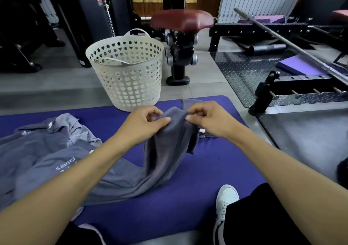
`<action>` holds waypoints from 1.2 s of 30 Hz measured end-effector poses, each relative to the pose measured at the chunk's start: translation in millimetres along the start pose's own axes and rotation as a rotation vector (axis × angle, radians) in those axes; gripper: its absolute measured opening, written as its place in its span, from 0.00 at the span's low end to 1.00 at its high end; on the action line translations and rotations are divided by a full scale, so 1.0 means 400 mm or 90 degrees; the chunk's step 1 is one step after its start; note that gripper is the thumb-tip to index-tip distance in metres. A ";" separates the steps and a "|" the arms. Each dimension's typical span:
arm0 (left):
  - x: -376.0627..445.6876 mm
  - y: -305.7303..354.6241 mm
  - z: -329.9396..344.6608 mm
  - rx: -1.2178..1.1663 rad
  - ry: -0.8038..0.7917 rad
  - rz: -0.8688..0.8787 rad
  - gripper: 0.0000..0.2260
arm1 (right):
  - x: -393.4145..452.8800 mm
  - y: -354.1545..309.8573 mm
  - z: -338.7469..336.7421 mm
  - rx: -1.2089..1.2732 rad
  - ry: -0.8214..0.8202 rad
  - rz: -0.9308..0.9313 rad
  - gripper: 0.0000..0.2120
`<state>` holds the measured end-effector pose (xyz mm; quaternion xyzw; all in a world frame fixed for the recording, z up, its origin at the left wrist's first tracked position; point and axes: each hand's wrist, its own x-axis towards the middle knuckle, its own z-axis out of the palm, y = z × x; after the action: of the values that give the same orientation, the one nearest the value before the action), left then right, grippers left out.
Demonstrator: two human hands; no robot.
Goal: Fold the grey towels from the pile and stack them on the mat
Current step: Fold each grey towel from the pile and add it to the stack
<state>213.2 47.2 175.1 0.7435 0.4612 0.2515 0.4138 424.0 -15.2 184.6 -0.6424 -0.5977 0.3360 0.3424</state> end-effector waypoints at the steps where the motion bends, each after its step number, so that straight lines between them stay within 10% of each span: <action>1: -0.009 0.001 0.004 -0.004 0.033 0.024 0.04 | 0.001 -0.018 0.010 0.007 0.007 -0.033 0.08; 16: -0.046 0.025 -0.056 -0.199 0.167 0.070 0.05 | 0.033 -0.093 0.099 0.206 0.074 -0.046 0.07; 25: -0.032 0.025 -0.113 -0.393 0.208 -0.060 0.01 | 0.056 -0.013 0.132 -0.107 -0.211 0.113 0.20; 36: -0.040 0.011 -0.169 -0.416 0.171 -0.084 0.05 | 0.111 -0.008 0.176 -0.086 -0.095 0.006 0.21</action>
<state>157.2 57.7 214.8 0.5011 0.4538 0.4536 0.5807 365.8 32.0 148.1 -0.6401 -0.6399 0.3431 0.2511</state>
